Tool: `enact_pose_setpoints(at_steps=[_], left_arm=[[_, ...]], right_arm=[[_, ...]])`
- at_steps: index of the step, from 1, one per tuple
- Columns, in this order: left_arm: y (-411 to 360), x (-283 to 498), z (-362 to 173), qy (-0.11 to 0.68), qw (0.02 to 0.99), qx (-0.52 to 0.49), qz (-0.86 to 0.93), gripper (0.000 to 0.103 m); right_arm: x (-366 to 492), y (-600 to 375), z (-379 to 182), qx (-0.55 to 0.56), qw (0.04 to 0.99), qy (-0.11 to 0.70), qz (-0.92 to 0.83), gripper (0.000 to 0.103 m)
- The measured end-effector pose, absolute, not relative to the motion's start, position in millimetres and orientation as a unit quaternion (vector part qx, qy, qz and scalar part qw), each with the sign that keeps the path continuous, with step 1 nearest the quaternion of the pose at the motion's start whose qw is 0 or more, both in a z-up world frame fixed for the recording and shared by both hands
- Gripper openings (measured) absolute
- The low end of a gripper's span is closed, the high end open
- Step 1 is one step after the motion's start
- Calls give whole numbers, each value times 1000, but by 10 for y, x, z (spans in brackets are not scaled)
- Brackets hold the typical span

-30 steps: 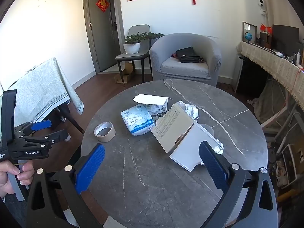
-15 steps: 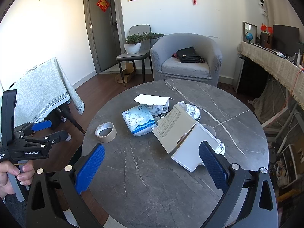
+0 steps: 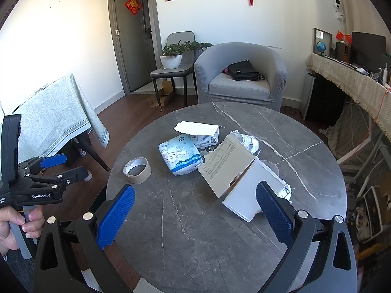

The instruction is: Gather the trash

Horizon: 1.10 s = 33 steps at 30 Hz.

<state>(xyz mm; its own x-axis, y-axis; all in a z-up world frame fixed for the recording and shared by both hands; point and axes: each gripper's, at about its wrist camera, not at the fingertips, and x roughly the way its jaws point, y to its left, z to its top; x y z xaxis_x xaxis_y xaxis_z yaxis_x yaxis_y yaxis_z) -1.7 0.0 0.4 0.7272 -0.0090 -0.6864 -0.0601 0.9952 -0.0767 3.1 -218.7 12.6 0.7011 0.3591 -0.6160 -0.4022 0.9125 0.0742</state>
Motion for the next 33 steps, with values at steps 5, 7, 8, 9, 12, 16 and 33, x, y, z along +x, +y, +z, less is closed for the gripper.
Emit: enact_pose_setpoints(at_steps=[5,7,8,9,12,16,33], left_arm=[[7,-22,6,368,929,-47,14,100],[12,-21,10,367,929,-47,15,100],[18,-18,13,368,929,-48,15,100],[20,-18,13,368,929,-48,15,100],[23,-20,16,367,929,-49,15,100],[23,-20,25,364,930,-48,18,100],[14,-36,40,360,932,-47,20,100]], right_arm=[[26,-2185,128,-34,922,325,207,100],[28,-2185,124,-33,922,325,207,100],[30,-2182,122,-33,922,325,207,100],[30,-2179,121,-33,922,325,206,100],[24,-2181,120,-33,923,324,207,100],[19,-2191,126,-33,923,323,206,100],[16,-2208,132,-33,923,322,206,100]])
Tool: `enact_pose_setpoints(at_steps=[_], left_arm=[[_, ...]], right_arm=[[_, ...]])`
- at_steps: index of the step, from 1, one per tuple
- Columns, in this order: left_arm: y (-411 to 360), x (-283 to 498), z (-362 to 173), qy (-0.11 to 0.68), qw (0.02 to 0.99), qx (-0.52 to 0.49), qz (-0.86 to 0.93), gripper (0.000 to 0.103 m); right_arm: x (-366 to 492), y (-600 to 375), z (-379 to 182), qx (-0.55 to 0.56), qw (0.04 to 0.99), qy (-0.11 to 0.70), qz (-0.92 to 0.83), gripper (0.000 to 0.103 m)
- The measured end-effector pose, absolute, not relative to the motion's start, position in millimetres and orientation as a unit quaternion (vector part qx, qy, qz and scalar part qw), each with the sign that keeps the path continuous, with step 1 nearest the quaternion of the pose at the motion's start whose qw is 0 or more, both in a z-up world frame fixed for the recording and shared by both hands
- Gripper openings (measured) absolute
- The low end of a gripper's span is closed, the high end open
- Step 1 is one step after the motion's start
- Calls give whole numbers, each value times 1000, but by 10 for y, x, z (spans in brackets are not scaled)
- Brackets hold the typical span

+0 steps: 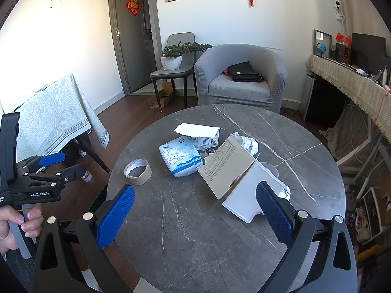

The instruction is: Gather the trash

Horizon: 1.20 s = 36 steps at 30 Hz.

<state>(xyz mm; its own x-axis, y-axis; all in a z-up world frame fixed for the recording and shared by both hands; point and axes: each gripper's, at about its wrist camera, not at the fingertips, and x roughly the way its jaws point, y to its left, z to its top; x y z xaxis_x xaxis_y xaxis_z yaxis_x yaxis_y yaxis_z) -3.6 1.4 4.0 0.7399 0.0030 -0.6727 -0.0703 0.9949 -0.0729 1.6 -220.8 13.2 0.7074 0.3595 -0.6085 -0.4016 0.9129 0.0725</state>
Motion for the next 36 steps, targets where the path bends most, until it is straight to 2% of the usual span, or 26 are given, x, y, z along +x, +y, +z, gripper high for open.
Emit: enact_pose_setpoints(at_steps=[19,22,31,34,36], left_arm=[[39,-36,84,358,932,-49,15,99],[42,-33,122,349,936,-42,15,86],[-80,79,119,339,941,-4,-22,84],[-123,134,78,349,936,3,-51,71],[-183,187,43,357,931,13,-72,67]], right_arm=[[17,-2216,136,-32,923,323,205,100],[4,-2239,167,-33,926,318,200,100],[55,-2422,129,-23,925,326,196,88],[108,-2525,56,-18,923,334,192,82],[145,-2602,13,-11,922,337,190,80]])
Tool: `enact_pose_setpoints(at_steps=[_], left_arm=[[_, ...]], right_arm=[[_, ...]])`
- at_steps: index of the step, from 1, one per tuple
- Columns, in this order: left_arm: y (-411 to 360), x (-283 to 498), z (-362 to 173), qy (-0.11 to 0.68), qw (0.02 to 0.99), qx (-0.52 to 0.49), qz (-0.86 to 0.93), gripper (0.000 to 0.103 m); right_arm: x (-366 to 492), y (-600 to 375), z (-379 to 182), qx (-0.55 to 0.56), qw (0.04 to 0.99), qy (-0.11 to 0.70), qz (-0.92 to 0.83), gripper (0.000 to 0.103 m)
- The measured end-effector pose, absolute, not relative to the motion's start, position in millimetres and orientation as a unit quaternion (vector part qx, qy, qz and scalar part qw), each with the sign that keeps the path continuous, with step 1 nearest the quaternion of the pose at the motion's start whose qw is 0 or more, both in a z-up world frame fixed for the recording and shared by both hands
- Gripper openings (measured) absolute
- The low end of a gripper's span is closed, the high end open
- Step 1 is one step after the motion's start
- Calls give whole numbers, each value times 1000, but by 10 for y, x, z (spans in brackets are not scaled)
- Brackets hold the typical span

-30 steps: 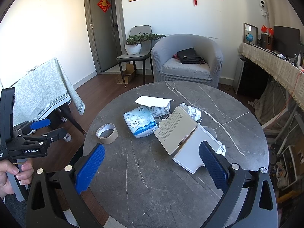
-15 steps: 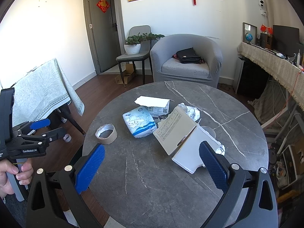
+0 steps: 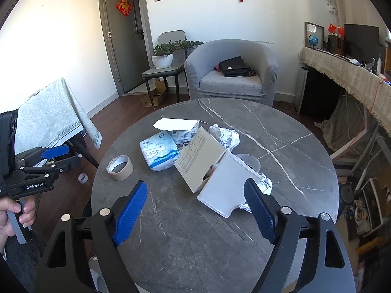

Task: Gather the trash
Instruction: 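Close the left tool on the brown tape roll while the right tool grasps the white QR card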

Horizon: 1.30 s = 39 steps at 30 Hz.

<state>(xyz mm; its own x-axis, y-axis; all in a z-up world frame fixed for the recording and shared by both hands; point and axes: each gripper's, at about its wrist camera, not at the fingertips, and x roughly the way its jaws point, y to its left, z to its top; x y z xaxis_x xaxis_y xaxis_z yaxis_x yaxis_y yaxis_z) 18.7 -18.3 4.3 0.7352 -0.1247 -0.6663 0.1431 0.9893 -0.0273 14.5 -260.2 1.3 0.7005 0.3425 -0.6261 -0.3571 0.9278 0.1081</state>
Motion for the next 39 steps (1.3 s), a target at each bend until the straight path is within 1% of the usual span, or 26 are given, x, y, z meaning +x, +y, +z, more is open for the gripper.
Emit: enact_pose_setpoints(at_steps=[5,12,13,15,16,17,24,26,27,28,29,39], left_arm=[[-272,374,-103,382,917,15,-112,53],[-401,598,-345,412,901,30,-132,53],[-405,610,-365,416,898,28,-141,54],[-437,639,-399,422,894,29,-148,60],[-452,642,-410,420,895,34,-144,64],[-470,647,-421,419,896,39,-140,66],[-563,737,-513,417,898,55,-124,66],[-588,778,-544,419,898,56,-124,65],[-587,788,-557,417,899,55,-124,64],[-586,797,-561,415,900,55,-124,61],[-578,805,-559,413,901,52,-125,51],[-508,810,-497,402,906,18,-133,49]], right_arm=[[215,-2761,-64,10,921,339,193,77],[248,-2923,-117,37,918,337,207,77],[248,-2945,-122,40,917,337,210,77],[247,-2992,-133,49,916,336,213,77],[248,-3015,-143,53,916,335,215,77],[248,-3044,-148,57,915,335,217,77],[327,-3164,-279,86,907,339,233,76],[365,-3199,-331,98,903,340,242,68],[389,-3214,-350,106,901,340,246,66],[408,-3222,-357,112,900,339,251,64],[428,-3229,-354,118,899,336,256,62],[516,-3277,-314,114,906,315,258,61]])
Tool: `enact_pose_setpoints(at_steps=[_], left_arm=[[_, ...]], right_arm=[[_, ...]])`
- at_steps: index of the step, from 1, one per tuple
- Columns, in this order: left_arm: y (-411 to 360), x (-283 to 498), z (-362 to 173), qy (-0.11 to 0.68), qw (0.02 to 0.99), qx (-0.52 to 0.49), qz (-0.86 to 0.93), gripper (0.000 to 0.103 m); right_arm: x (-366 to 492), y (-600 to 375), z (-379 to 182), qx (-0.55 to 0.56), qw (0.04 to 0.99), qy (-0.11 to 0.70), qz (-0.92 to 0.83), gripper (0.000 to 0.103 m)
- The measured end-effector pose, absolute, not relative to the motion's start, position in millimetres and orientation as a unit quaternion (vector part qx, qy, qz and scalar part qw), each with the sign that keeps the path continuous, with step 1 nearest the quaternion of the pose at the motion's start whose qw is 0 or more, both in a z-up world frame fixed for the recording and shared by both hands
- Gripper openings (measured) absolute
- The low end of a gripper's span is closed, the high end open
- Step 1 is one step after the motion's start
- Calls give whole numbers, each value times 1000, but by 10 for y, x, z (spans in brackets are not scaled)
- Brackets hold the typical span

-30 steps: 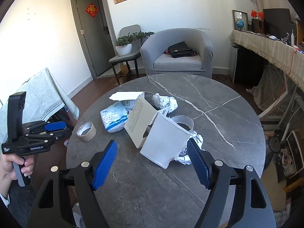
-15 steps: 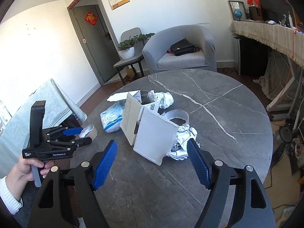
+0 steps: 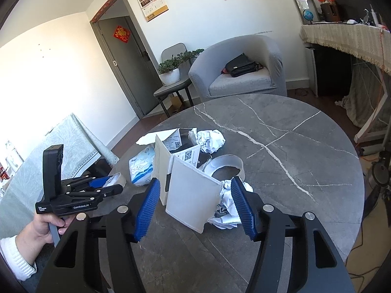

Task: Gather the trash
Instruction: 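Close the left tool on the brown tape roll while the right tool grasps the white QR card, then drop the tape roll into the green bin while the right tool carries the card over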

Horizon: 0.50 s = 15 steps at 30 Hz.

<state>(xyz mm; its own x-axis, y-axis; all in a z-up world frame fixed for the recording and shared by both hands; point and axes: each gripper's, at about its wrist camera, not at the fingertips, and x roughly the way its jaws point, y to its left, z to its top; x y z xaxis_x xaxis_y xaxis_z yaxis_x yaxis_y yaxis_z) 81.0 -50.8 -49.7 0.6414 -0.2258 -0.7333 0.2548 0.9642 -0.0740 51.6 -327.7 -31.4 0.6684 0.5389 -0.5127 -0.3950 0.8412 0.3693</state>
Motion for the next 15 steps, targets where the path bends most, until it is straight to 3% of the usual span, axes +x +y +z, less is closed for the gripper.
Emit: enact_pose_setpoints(at_steps=[3,15], left_arm=[[-521,784,-466,399,906,14,-140,49],[-388,718,-390,394,907,-6,-146,49]], right_arm=[[575,-3279,-354,122,903,320,259,61],[583,-2984,-310,99,891,323,305,28]])
